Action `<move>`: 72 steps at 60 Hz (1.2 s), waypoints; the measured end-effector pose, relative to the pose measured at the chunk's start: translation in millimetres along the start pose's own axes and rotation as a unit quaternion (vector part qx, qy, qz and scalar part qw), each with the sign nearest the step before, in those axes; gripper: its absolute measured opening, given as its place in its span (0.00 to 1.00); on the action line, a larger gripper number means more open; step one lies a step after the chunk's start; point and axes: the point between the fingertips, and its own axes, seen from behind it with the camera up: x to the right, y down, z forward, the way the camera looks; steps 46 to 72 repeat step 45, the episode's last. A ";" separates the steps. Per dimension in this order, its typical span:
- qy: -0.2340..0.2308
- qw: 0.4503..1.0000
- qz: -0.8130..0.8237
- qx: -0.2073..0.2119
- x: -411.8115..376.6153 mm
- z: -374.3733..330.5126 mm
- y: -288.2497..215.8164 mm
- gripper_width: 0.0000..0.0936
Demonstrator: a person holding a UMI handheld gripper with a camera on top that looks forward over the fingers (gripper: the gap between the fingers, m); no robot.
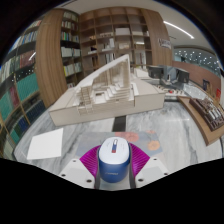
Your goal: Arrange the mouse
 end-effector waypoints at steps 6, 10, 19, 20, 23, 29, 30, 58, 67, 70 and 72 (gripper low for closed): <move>0.016 0.999 -0.031 -0.027 6.4 15.4 24.4 0.45; 0.020 0.998 -0.040 -0.035 10.4 20.4 32.1 0.60; 0.007 0.997 -0.007 -0.076 16.6 3.7 40.4 0.95; 0.006 0.997 -0.002 -0.074 17.0 -1.9 38.4 0.91; 0.000 0.998 0.006 -0.070 18.1 -22.1 36.9 0.89; -0.008 0.998 0.014 -0.061 21.9 -74.8 43.3 0.89; -0.011 0.998 0.016 -0.060 23.3 -83.6 45.4 0.89; -0.029 0.997 0.063 -0.022 66.0 -196.4 89.7 0.90; -0.029 0.997 0.063 -0.022 66.0 -196.4 89.7 0.90; -0.029 0.997 0.063 -0.022 66.0 -196.4 89.7 0.90; -0.029 0.997 0.063 -0.022 66.0 -196.4 89.7 0.90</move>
